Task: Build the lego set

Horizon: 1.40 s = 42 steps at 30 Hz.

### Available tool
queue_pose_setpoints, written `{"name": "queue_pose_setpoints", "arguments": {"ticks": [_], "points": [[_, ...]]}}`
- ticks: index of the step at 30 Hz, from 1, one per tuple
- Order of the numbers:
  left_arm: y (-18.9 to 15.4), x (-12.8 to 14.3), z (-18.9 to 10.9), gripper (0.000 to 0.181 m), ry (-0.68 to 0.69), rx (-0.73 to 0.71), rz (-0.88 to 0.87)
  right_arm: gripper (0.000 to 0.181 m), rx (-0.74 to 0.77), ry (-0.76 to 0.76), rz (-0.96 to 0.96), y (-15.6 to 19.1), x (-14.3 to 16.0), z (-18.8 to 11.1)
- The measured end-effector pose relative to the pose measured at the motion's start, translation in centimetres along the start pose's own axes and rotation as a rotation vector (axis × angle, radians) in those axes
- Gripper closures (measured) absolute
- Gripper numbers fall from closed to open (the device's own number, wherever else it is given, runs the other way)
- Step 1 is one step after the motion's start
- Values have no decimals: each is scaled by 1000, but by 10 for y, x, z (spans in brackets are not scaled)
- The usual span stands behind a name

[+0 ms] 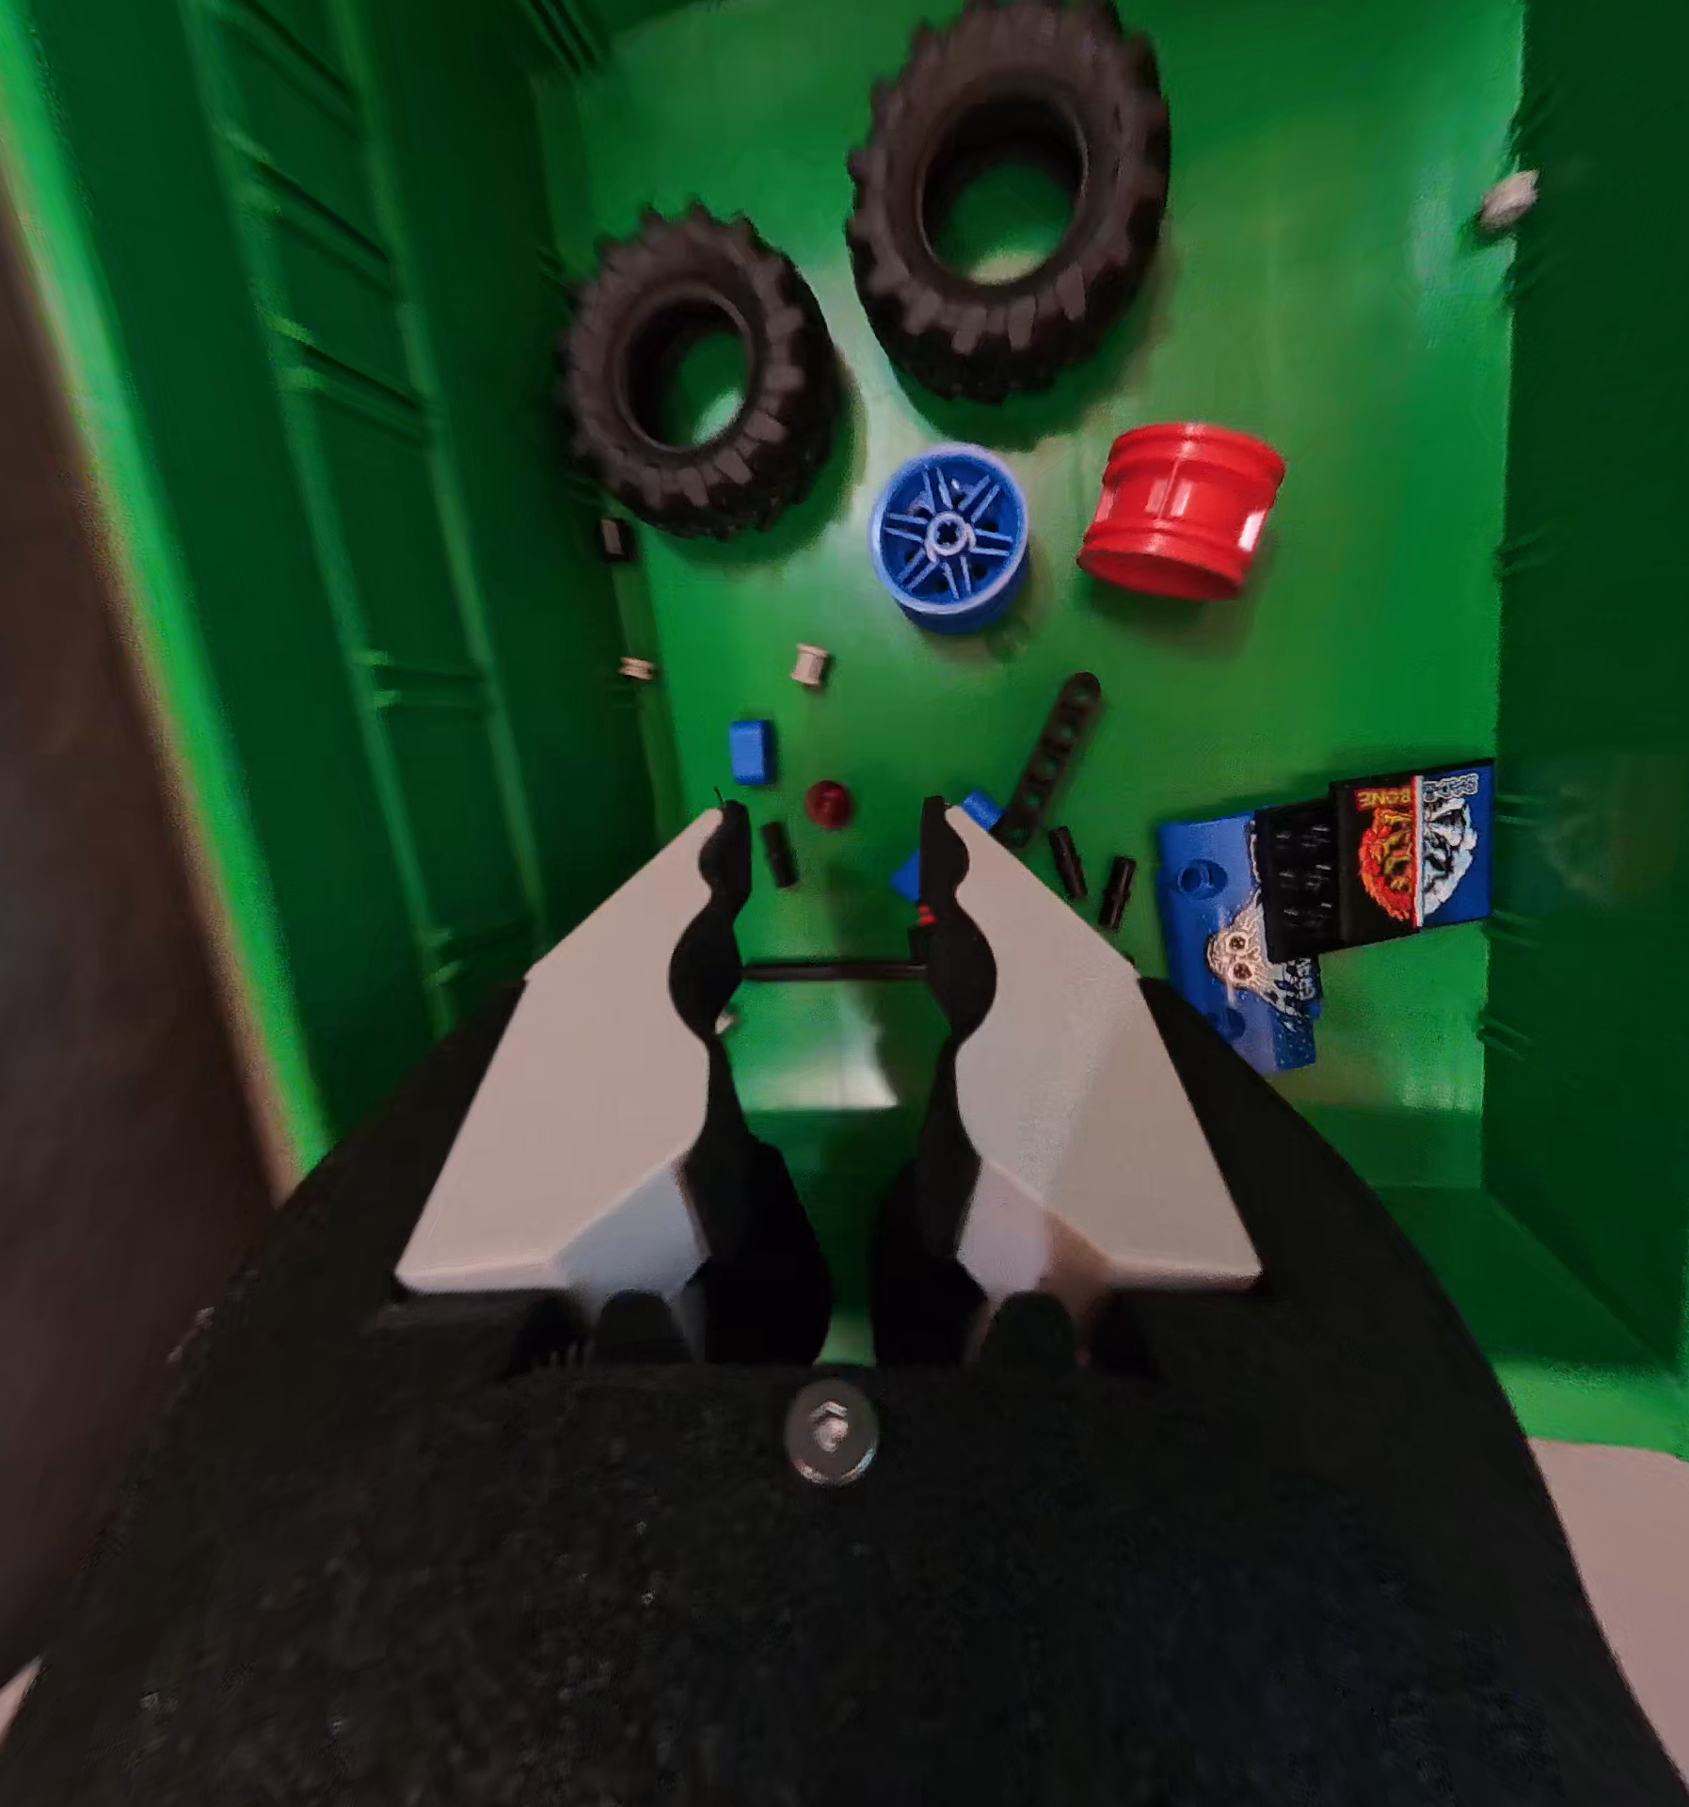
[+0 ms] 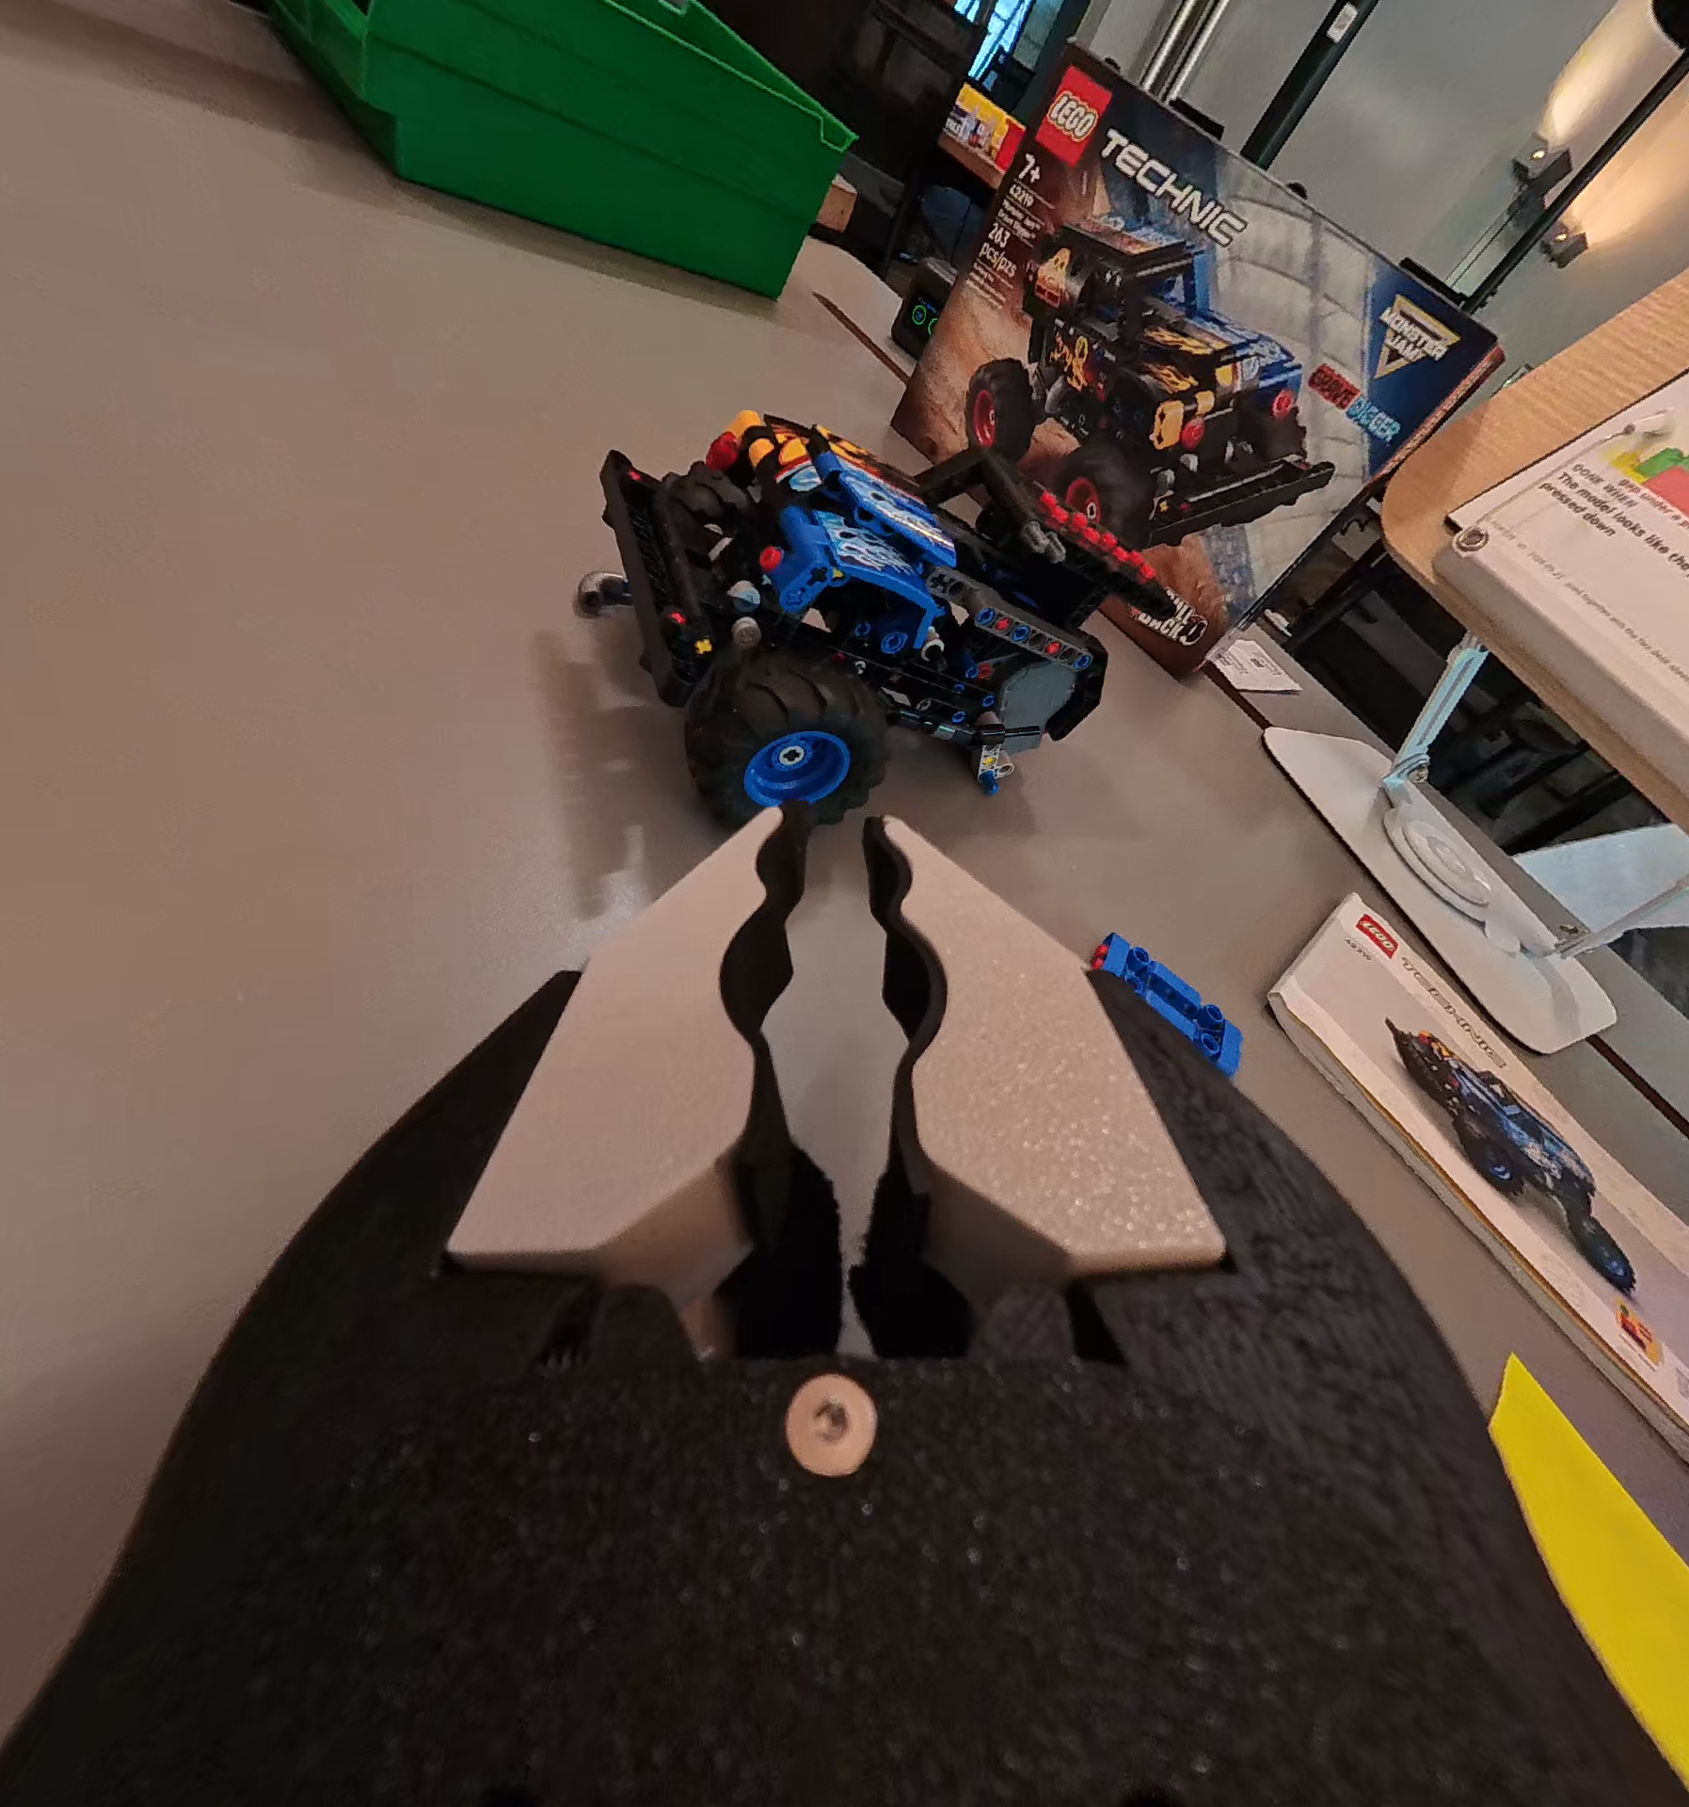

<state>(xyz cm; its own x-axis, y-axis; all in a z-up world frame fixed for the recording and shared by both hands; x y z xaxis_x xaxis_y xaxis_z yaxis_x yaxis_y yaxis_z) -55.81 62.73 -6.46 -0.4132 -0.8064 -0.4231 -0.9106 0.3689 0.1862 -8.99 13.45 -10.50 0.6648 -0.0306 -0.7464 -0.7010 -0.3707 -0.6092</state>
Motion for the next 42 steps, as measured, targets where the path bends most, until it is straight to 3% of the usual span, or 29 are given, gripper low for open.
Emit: {"name": "queue_pose_setpoints", "arguments": {"ticks": [1, 4, 5, 7, 9, 12, 14, 16, 19, 25, 28, 31, 33, 37, 42], "points": [[-3, -1, -18, 144, -68, -65, 12, 169, 2, 2, 11, -1, 0, 0], [-32, 4, -104, 144, -410, -295, 71, 169, -44, -21, 92, -7, -1, 6], [-53, 9, -133, 147, -538, -288, 108, 169, -93, -33, 140, -10, -4, 10], [-108, 22, -171, 156, -702, -68, 228, 165, -215, -60, 248, -15, -12, 21], [-170, 38, -183, 159, -698, 270, 397, 157, -277, -73, 319, -23, -20, 33], [-253, 66, -176, 160, -648, 701, 585, 145, -253, -45, 333, -37, -25, 51], [-300, 87, -163, 156, -629, 875, 702, 137, -290, -14, 331, -39, -25, 59], [-334, 110, -152, 153, -684, 955, 850, 133, -321, 24, 328, -35, -23, 64], [-360, 125, -138, 150, -773, 964, 946, 132, -289, -13, 309, -26, -26, 66], [-365, 127, -132, 146, -895, 973, 974, 132, -183, -39, 133, -28, -38, 71], [-363, 138, -128, 150, -1020, 890, 1069, 135, -159, -51, -132, -23, -50, 75], [-364, 145, -120, 151, -1050, 825, 1114, 138, -134, -6, -425, -19, -51, 84], [-367, 147, -115, 150, -1081, 785, 1127, 137, -129, 2, -524, -19, -48, 91], [-370, 149, -111, 162, -1223, 627, 1158, 140, -112, -28, -550, -19, -43, 100], [-379, 156, -105, 164, -1349, 429, 1197, 149, -89, -62, -446, -25, -39, 102]]}}
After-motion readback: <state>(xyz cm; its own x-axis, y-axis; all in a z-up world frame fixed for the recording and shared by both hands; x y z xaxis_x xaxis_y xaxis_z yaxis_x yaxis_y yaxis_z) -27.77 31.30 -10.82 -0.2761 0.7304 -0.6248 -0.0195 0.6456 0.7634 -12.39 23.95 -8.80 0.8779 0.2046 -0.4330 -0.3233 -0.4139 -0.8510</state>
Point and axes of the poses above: each gripper's, where its closed fingertips meet, z out along the fingers, x out of its underside, y = z × x across the jaws, the point moved 10 cm from there along -z, back along the fingers, and after that the axes turned 13 degrees about -z, right-handed, at the moved point
